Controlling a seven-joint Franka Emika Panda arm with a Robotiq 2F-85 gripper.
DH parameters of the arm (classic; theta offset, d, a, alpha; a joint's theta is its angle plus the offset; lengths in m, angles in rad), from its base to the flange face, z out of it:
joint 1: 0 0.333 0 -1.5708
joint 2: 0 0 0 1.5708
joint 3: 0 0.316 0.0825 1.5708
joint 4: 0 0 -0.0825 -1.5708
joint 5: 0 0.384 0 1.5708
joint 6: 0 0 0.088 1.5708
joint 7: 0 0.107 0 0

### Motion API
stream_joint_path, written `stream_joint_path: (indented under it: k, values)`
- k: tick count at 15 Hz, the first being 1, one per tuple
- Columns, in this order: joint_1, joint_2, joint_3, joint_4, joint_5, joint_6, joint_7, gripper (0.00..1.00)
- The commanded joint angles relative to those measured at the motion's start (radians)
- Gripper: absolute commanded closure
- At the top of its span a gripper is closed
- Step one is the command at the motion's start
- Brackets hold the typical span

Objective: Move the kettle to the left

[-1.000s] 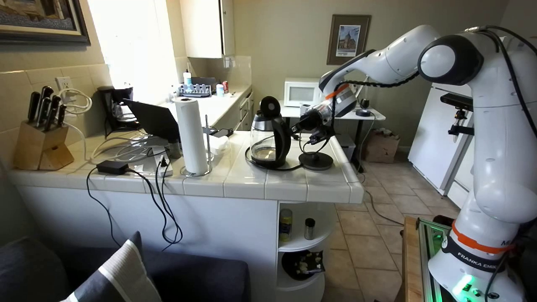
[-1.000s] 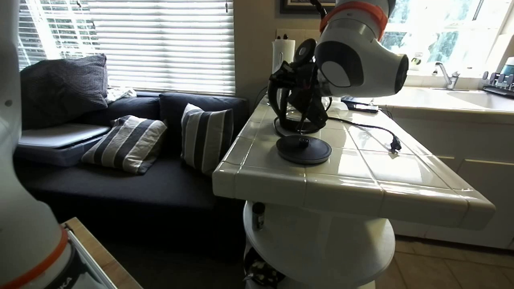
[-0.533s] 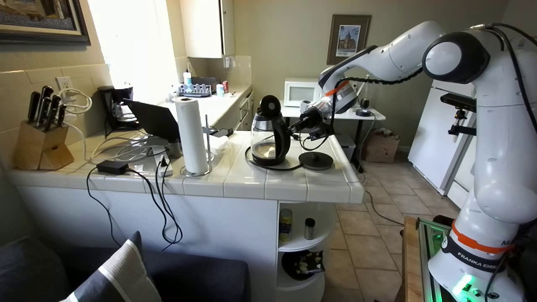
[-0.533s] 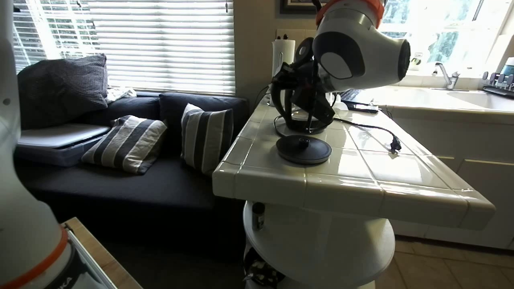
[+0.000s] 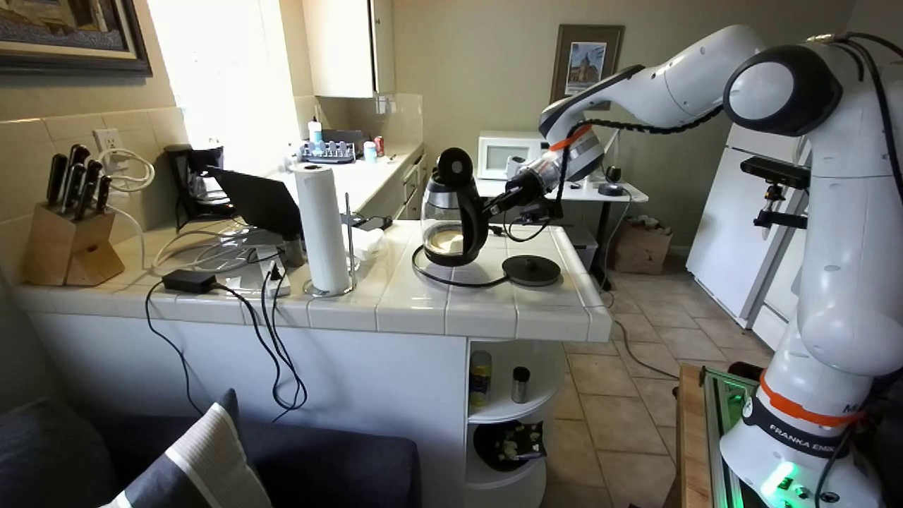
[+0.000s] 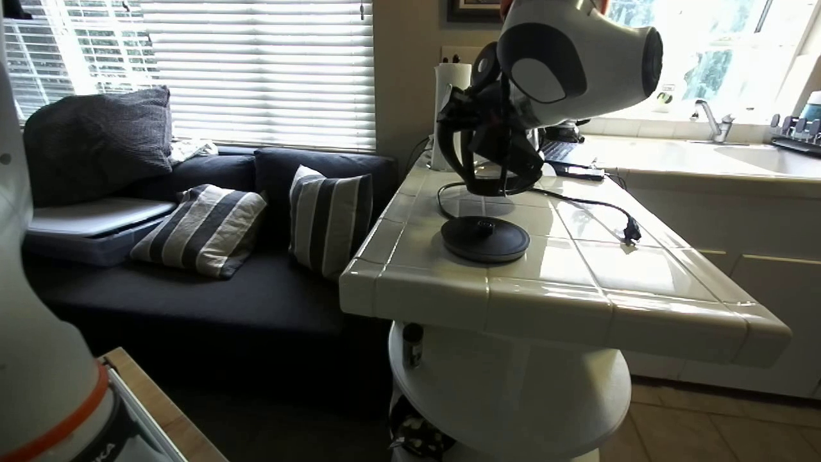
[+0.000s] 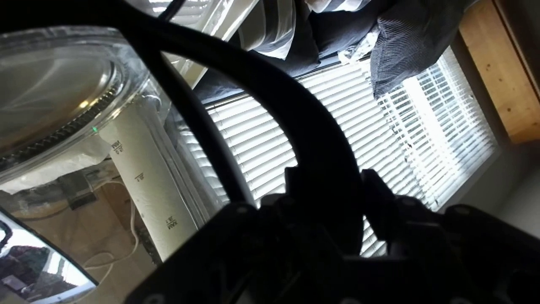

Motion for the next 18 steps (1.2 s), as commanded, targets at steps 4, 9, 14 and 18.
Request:
stream_joint_path:
  k: [4, 9, 14, 18]
  values:
    - [0.008, -0.041, 0.029, 0.056, 0.009, -0.067, 0.025, 0.86]
    - [0.02, 0.008, 0.06, 0.162, 0.028, -0.164, 0.12, 0.86]
    - [0.02, 0.095, 0.086, 0.282, 0.049, -0.224, 0.235, 0.86]
    - [0.006, 0.19, 0.097, 0.376, 0.071, -0.246, 0.279, 0.86]
